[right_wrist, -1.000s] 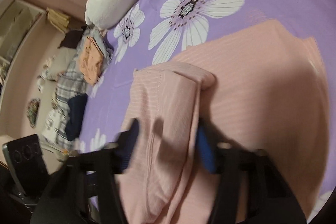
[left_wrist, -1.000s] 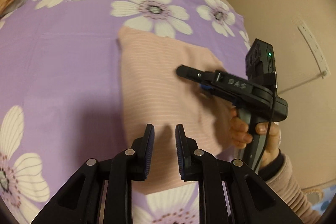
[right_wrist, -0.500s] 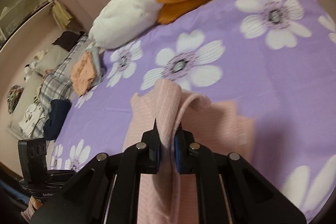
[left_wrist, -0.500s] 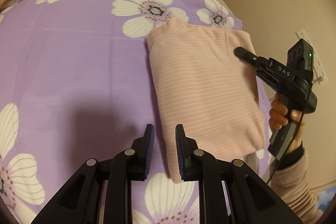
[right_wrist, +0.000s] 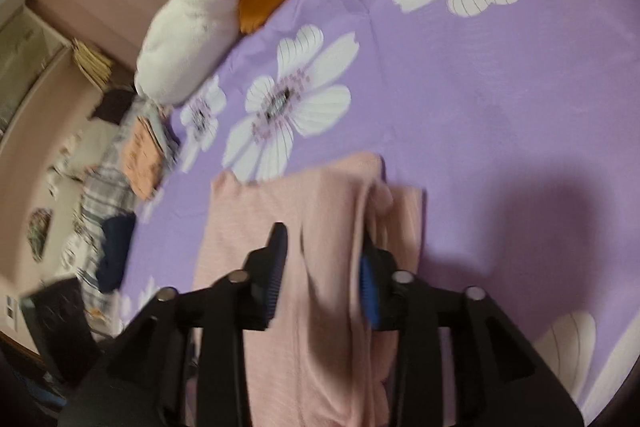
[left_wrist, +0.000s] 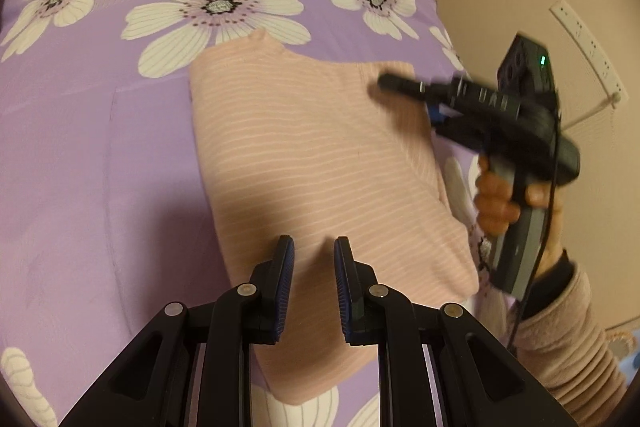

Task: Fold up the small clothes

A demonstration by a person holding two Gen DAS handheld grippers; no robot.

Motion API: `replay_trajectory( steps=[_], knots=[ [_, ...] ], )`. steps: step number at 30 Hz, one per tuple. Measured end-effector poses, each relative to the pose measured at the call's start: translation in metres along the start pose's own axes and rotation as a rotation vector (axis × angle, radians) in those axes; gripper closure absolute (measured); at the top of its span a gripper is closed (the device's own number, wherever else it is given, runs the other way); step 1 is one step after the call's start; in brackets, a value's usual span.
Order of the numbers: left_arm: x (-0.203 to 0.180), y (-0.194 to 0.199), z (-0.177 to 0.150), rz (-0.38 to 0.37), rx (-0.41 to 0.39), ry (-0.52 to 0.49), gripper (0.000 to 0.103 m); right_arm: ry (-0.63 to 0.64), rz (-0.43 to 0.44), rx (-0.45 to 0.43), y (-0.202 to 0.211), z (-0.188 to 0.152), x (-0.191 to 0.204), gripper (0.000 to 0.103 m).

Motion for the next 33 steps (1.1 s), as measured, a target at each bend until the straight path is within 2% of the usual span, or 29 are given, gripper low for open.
replay_trajectory(
  steps=[5, 7, 9, 12, 16, 21, 23, 25, 27, 28, 30, 33],
  knots=[
    [0.003, -0.004, 0.001, 0.0, 0.014, 0.008, 0.087, -0.056, 0.115, -0.137, 0.019, 0.028, 0.008, 0.067],
    [0.003, -0.004, 0.001, 0.0, 0.015, 0.006, 0.087, -0.052, 0.128, -0.189, 0.032, 0.036, 0.013, 0.067],
    [0.003, -0.004, 0.001, 0.003, 0.015, -0.001, 0.087, -0.032, 0.109, -0.203, 0.046, 0.035, 0.017, 0.067],
    [0.0, -0.005, 0.001, 0.012, 0.011, -0.014, 0.087, 0.046, 0.039, -0.162, 0.059, 0.019, 0.026, 0.068],
    [-0.003, -0.003, -0.003, 0.029, 0.0, -0.038, 0.087, 0.198, -0.048, -0.081, 0.068, -0.025, 0.038, 0.08],
    [-0.006, -0.004, -0.004, 0.053, -0.013, -0.069, 0.087, 0.328, -0.066, -0.035, 0.082, -0.08, 0.049, 0.084],
    [-0.006, -0.006, -0.004, 0.061, -0.014, -0.077, 0.087, 0.381, -0.109, -0.01, 0.081, -0.096, 0.049, 0.084],
    [-0.004, -0.007, -0.006, 0.061, -0.015, -0.075, 0.087, 0.405, -0.14, 0.022, 0.076, -0.105, 0.044, 0.085],
    [-0.004, -0.008, -0.008, 0.06, -0.02, -0.072, 0.087, 0.442, -0.238, 0.057, 0.067, -0.114, 0.034, 0.087],
    [-0.004, -0.007, -0.01, 0.056, -0.022, -0.067, 0.087, 0.44, -0.261, 0.073, 0.063, -0.116, 0.028, 0.087],
    [-0.004, -0.004, -0.014, 0.052, -0.025, -0.062, 0.087, 0.408, -0.258, 0.085, 0.06, -0.118, 0.017, 0.088],
    [-0.006, 0.006, -0.024, 0.043, -0.028, -0.065, 0.087, 0.415, -0.272, 0.067, 0.065, -0.121, 0.021, 0.087]
  ],
)
Point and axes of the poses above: each gripper's, at about its wrist camera, not at the fingertips, and y roughly against the way its jaws point, x to its left, z to its top, the point moved 1 cm from there along -y, roughly the way its jaws point, and after that the axes turned 3 degrees about -x, right-handed, at the moved point
